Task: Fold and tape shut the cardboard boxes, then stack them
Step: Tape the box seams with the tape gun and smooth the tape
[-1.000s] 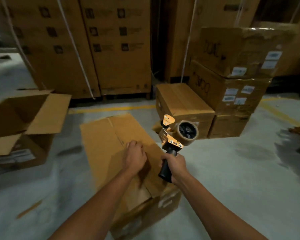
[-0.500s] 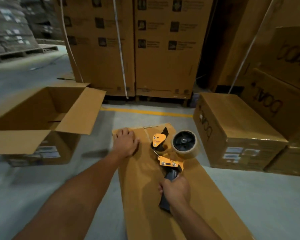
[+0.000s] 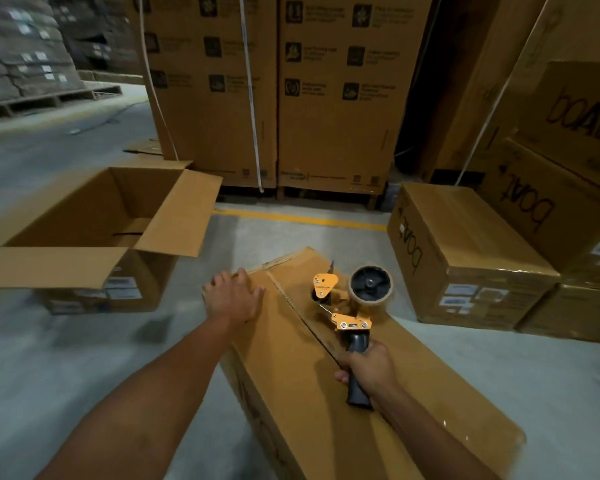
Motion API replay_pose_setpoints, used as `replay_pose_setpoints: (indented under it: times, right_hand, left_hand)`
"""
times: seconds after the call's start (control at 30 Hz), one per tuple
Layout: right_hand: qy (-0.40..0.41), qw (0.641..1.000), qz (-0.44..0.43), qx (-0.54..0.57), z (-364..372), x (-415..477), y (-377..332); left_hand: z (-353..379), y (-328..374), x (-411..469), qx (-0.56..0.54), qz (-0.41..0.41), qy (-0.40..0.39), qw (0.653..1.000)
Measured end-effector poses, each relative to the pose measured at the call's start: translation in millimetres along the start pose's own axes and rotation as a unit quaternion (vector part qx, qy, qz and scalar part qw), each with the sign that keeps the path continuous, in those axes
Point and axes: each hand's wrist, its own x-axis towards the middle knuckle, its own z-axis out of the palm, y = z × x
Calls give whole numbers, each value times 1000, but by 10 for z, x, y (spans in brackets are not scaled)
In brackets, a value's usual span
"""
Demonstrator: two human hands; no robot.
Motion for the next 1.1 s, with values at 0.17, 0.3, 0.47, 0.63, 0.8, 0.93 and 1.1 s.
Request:
replay_pose_setpoints:
  times: [0.17, 0.3, 0.47, 0.63, 0.8, 0.93, 1.1]
  right_hand:
    - [-82, 987, -51, -127, -301, -364, -146]
    - [-144, 957, -102, -230, -401, -742, -251]
    - [-176, 926, -189, -274, -340, -1245, -435]
    - [-159, 923, -221, -272, -298, -1649, -647]
    - [-152, 924, -240, -256, -373, -1844, -813]
    - [-159, 922, -252, -246, -407, -1902, -890]
    - [-141, 913, -281, -261, -376, -1877, -925]
  left_hand:
    - [-139, -294, -955, 18, -69, -7, 997]
    - [-192, -542, -1591, 27, -80, -20, 996]
    - [-502, -559, -2106, -271, -44, 122, 954]
    - [-941, -384, -2449, -769, -204, -95, 599]
    - [-1022, -481, -2563, -873, -150, -167, 432]
    - [-1048, -536, -2559, -905, -160, -168, 358]
    - [-1058, -550, -2567, -917, -190, -180, 302]
